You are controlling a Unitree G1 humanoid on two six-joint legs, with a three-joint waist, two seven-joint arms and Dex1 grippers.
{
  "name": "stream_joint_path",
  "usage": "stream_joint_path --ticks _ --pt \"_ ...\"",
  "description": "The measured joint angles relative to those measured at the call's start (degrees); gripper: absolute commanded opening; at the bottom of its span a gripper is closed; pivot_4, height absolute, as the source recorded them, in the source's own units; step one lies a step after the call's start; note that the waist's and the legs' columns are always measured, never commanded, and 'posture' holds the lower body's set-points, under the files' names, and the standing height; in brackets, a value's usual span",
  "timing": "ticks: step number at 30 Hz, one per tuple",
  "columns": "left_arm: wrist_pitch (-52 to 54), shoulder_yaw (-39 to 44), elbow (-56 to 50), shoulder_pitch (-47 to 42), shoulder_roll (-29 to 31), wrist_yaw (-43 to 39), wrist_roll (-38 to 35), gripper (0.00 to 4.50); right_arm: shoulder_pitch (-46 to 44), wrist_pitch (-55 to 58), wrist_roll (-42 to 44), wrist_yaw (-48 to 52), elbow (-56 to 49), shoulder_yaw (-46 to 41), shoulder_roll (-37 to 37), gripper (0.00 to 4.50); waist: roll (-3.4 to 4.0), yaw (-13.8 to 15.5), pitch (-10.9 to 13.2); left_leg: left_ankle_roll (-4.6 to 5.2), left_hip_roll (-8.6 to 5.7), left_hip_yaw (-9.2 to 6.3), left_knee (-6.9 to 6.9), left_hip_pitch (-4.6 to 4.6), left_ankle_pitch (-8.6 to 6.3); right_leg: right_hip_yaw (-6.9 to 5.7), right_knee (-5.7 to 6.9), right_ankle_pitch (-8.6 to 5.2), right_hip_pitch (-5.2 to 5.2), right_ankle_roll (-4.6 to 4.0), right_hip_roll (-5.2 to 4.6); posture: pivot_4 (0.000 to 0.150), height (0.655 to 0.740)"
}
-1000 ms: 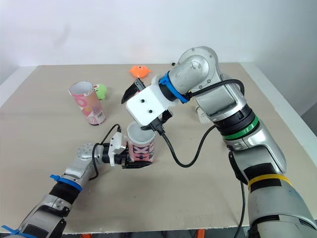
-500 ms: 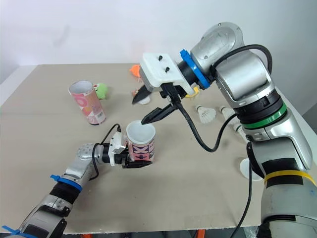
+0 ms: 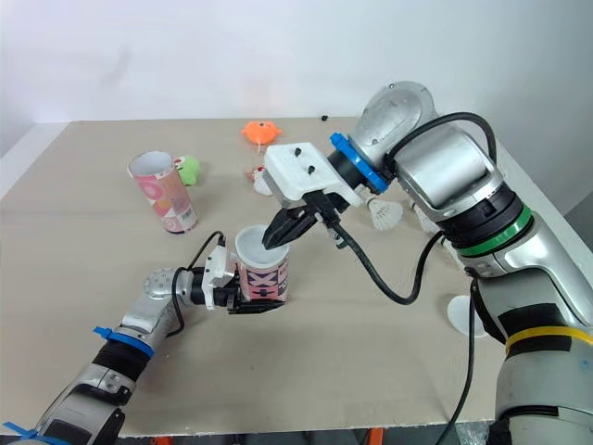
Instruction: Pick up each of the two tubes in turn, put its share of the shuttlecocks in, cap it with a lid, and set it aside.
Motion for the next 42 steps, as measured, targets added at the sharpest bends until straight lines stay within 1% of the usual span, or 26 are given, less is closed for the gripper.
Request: stream_joint_path --ticks 5,8,16,23,35,40,42 --pt "-0.07 0.11 -0.05 0.11 -0.09 0.07 0.00 2.99 0.02 -0.11 -2.27 0.04 1.67 0.60 4.39 0.01 0.00 0.01 0.00 0.00 0.00 0.00 0.00 -0.02 0.01 0.00 0.01 0.02 -0.02 -0.01 0.02 0.150 0.7400" --pt "-0.18 0.09 -0.06 0.12 -0.17 0.09 0.00 2.99 -0.09 0.22 -2.65 0.04 2.42 0.71 5.83 0.01 0.00 0.02 0.00 -0.01 0.00 0.00 0.00 -0.04 0.02 0.00 0.00 0.02 -0.02 -0.01 0.00 0.150 0.7400" --pt "-0.33 0.15 -0.10 0.35 -0.17 0.28 0.01 2.99 -1.35 0.74 -1.96 0.03 2.62 2.38 6.05 0.01 0.00 0.01 -0.01 -0.01 0.00 -0.01 0.00 -0.04 0.02 -0.01 0.00 0.02 -0.02 -0.03 0.01 0.150 0.7400" --pt "-0.30 0.40 -0.40 0.93 -0.16 0.99 0.01 2.99 -1.26 -1.85 -6.81 0.05 2.43 3.52 7.18 0.01 0.00 0.00 -0.06 -0.01 0.02 -0.01 0.00 0.07 0.02 -0.01 0.01 0.03 0.05 -0.03 0.06 0.150 0.7400" --pt "-0.20 0.19 -0.11 1.17 -0.13 1.73 0.20 2.99 -0.20 -5.17 -10.77 -0.01 1.42 3.53 7.26 0.01 0.07 -0.01 -0.51 -0.01 0.07 0.00 -0.03 0.24 0.02 0.00 0.00 0.03 0.14 -0.07 0.09 0.150 0.7400" --pt "-0.32 -0.10 0.39 1.14 -0.13 2.04 1.05 2.99 0.94 -5.97 -11.79 -0.20 0.48 3.50 6.79 0.01 0.08 -0.04 -0.87 -0.02 0.05 0.01 -0.23 0.75 0.01 0.00 -0.05 -0.07 0.31 -0.15 0.06 0.150 0.7400" --pt "-0.50 -0.06 0.59 1.13 -0.15 2.05 1.13 2.99 1.60 -3.13 -11.55 -0.13 0.67 2.13 7.27 0.01 0.04 -0.05 -0.96 -0.03 0.06 -0.03 -0.28 0.81 0.00 -0.02 -0.05 -0.10 0.35 -0.18 0.06 0.150 0.7400"
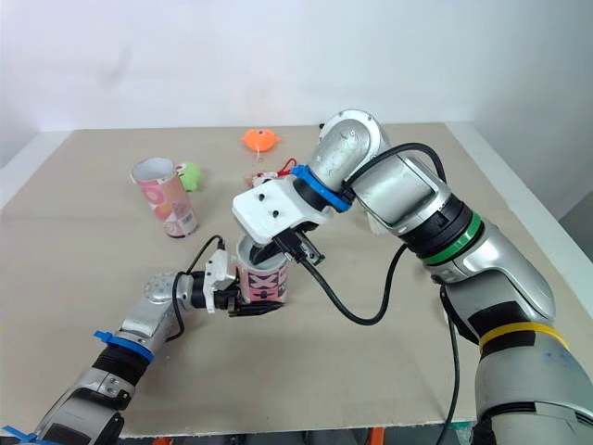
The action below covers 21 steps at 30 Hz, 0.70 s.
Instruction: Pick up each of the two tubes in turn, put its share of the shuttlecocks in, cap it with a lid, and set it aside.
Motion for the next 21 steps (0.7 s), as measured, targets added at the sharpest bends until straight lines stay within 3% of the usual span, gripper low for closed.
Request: stream_joint_path --ticks 5,9,15,17,19,21 --pt "-0.78 0.10 -0.20 0.06 -0.28 -0.20 -0.12 2.99 1.25 8.93 4.16 0.16 3.69 -4.55 0.42 0.01 0.01 0.08 0.07 0.01 -0.02 0.01 0.00 -0.30 0.01 -0.02 0.01 0.04 -0.13 -0.05 -0.07 0.150 0.7400" --pt "-0.72 0.09 -1.46 0.51 -0.38 -0.73 -0.61 2.99 5.39 14.33 11.35 -0.26 2.95 -16.12 -4.57 0.01 0.05 0.18 0.13 0.00 -0.11 0.01 0.04 -0.91 0.02 -0.02 0.00 0.15 -0.43 -0.18 -0.17 0.150 0.7400" --pt "-0.46 0.28 -2.18 0.51 0.92 -1.78 -1.07 2.99 19.97 15.65 9.70 -8.84 -3.27 -26.05 -12.89 0.01 0.12 -0.03 0.25 -0.01 -0.09 -0.01 -0.04 -0.90 -0.01 -0.01 0.00 -0.16 -0.46 0.13 -0.03 0.150 0.7400" --pt "-0.39 -0.09 -2.03 -0.21 0.95 -2.01 -1.01 3.71 25.29 15.97 9.13 -12.01 -6.64 -28.76 -14.53 0.00 0.26 -0.05 0.34 0.00 -0.10 0.00 -0.05 -0.90 -0.01 0.04 0.01 -0.10 -0.47 0.17 0.01 0.150 0.7400" --pt "0.37 0.06 -0.66 -0.48 1.68 -1.94 -0.01 4.48 35.76 17.69 8.38 -17.09 -11.53 -32.45 -16.49 0.65 0.22 0.04 0.47 0.01 -0.08 -0.09 -0.05 -0.95 0.00 0.09 0.01 -0.13 -0.48 0.23 0.17 0.150 0.7400" --pt "0.78 0.10 -0.45 -0.84 1.77 -2.08 0.07 4.50 40.36 18.44 7.77 -19.49 -13.39 -33.57 -16.98 1.20 0.29 0.03 0.48 0.01 -0.08 -0.04 -0.05 -0.94 0.00 0.16 0.03 -0.01 -0.49 0.46 0.17 0.150 0.7400"
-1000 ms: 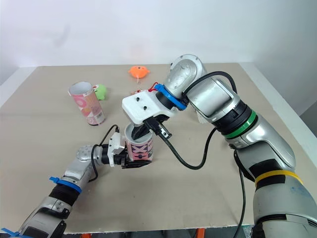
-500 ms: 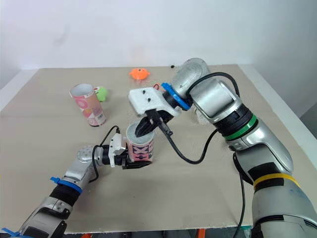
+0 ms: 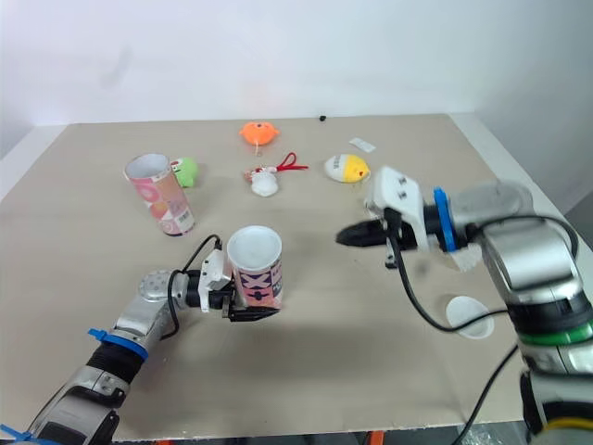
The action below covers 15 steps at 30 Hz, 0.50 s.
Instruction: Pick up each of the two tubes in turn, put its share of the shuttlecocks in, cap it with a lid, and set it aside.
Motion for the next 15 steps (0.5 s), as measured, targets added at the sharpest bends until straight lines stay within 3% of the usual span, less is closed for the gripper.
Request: stream_joint_path --ticks 1,2,4,6,8,9,13,15 --pt "0.06 0.03 0.05 -0.06 0.06 -0.13 0.02 4.50 1.89 0.49 -0.23 -1.19 -0.93 -0.47 -0.19 1.42 0.03 -0.05 0.02 0.00 0.00 0.02 0.00 0.00 0.00 0.03 0.00 0.01 -0.02 0.03 0.00 0.150 0.7400" --pt "-0.21 0.10 0.11 -0.11 0.49 -0.52 0.06 4.50 7.11 2.18 -0.06 -4.43 -3.88 -2.51 -0.19 2.16 0.01 -0.15 0.05 -0.01 0.01 0.04 0.00 0.00 -0.01 0.07 0.00 -0.01 -0.03 0.07 0.04 0.150 0.7400" --pt "-0.20 0.30 0.07 -0.06 0.97 -0.53 -0.01 4.50 10.10 3.05 1.20 -5.77 -6.35 -4.86 -0.10 2.87 0.02 -0.27 0.12 -0.01 0.00 0.01 0.00 0.01 -0.01 0.11 0.00 0.01 -0.01 0.10 0.07 0.150 0.7400" --pt "-0.03 0.51 -0.19 0.03 1.67 -0.77 -0.22 4.50 11.75 3.40 2.00 -5.97 -7.41 -5.27 -0.07 3.25 -0.12 -0.26 0.19 -0.01 0.05 -0.02 0.00 0.02 -0.01 0.10 0.00 0.00 0.01 0.08 0.14 0.150 0.7400" --pt "1.35 1.57 -1.88 1.26 3.36 -1.85 -1.26 4.50 14.63 4.59 4.60 -6.55 -9.52 -6.26 1.46 4.10 -0.20 -0.61 0.24 -0.03 0.12 0.00 -0.02 0.02 -0.02 0.13 0.00 -0.03 -0.02 0.03 0.22 0.150 0.7400" --pt "2.38 1.96 -3.01 2.03 4.32 -2.39 -1.94 4.50 15.57 5.11 5.86 -6.84 -10.57 -6.37 2.24 4.31 -0.18 -0.88 0.27 -0.02 0.13 0.00 -0.04 0.02 -0.02 0.14 0.00 -0.03 -0.03 0.03 0.23 0.150 0.7400" --pt "3.62 2.40 -5.15 3.50 5.43 -2.91 -2.77 4.50 16.22 5.61 7.14 -7.39 -11.91 -6.46 2.86 4.31 -0.25 -1.04 0.38 -0.03 0.13 -0.01 -0.05 0.00 -0.02 0.13 0.00 -0.03 -0.04 0.03 0.22 0.150 0.7400" --pt "4.78 4.99 -10.56 8.53 12.38 -4.26 -3.01 4.50 17.80 6.23 9.13 -9.96 -13.60 -6.51 6.12 4.31 -0.47 -1.26 0.55 -0.10 0.26 0.00 -0.09 0.04 -0.07 0.12 0.00 -0.09 -0.05 -0.08 0.31 0.150 0.7400"
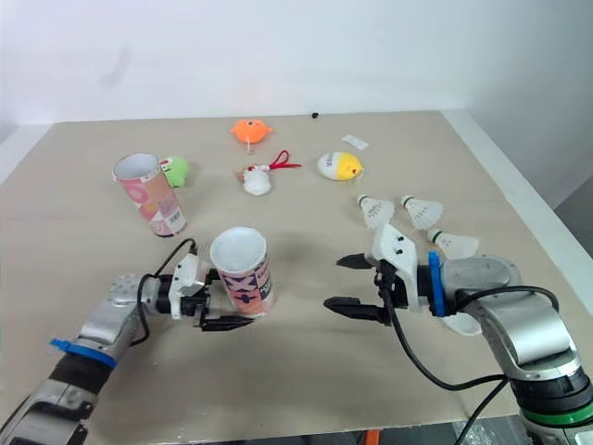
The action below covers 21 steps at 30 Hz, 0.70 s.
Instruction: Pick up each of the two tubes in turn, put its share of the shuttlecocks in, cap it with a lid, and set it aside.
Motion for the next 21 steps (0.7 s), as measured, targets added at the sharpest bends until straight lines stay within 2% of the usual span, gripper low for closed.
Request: stream_joint_path --ticks 4,6,9,13,15,21 --pt "2.44 2.50 -5.82 5.16 4.05 0.08 -1.80 4.50 -0.24 -0.54 -0.86 -1.53 -0.14 2.60 1.25 4.31 -0.26 -0.15 0.14 -0.11 0.18 0.02 -0.01 0.01 -0.07 -0.04 0.00 -0.07 -0.02 -0.12 0.05 0.150 0.7400" --pt "6.03 6.51 -11.38 10.21 7.93 0.66 -4.35 4.50 -0.52 -2.36 -3.55 -4.41 0.04 6.76 5.32 4.31 -0.34 -0.25 0.20 -0.23 0.37 0.03 -0.01 -0.04 -0.14 -0.07 0.03 -0.12 -0.14 -0.25 0.17 0.150 0.7400" --pt "10.17 12.29 -18.47 14.00 10.48 2.80 -8.95 4.50 -0.56 -6.89 -7.38 -5.74 0.69 12.05 8.05 4.31 -0.33 0.20 0.28 -0.27 0.40 -0.03 -0.02 -0.10 -0.16 -0.18 0.05 -0.25 -0.17 -0.29 0.17 0.150 0.7400" --pt "15.87 17.32 -24.92 15.78 11.02 5.94 -14.97 4.50 -0.62 -10.84 -10.45 -5.59 2.60 15.75 9.11 4.31 -0.32 0.61 0.31 -0.44 0.27 0.01 0.02 -0.11 -0.26 -0.15 0.06 -0.36 -0.11 -0.14 0.05 0.150 0.7400" --pt "22.80 22.10 -30.85 16.13 11.40 10.46 -23.26 4.50 -2.28 -13.00 -11.32 -4.28 5.94 17.87 11.25 4.31 -0.63 0.56 0.48 -0.47 0.39 0.02 0.08 -0.11 -0.28 -0.16 0.07 -0.34 -0.11 -0.13 0.05 0.150 0.7400" --pt "26.94 26.16 -36.12 16.85 13.06 12.22 -28.42 4.50 -6.39 -16.41 -13.10 -3.22 11.37 21.00 16.14 4.31 -0.61 0.23 0.50 -0.48 0.37 0.02 0.08 -0.06 -0.28 -0.15 0.11 -0.32 -0.11 -0.23 0.19 0.150 0.7400"
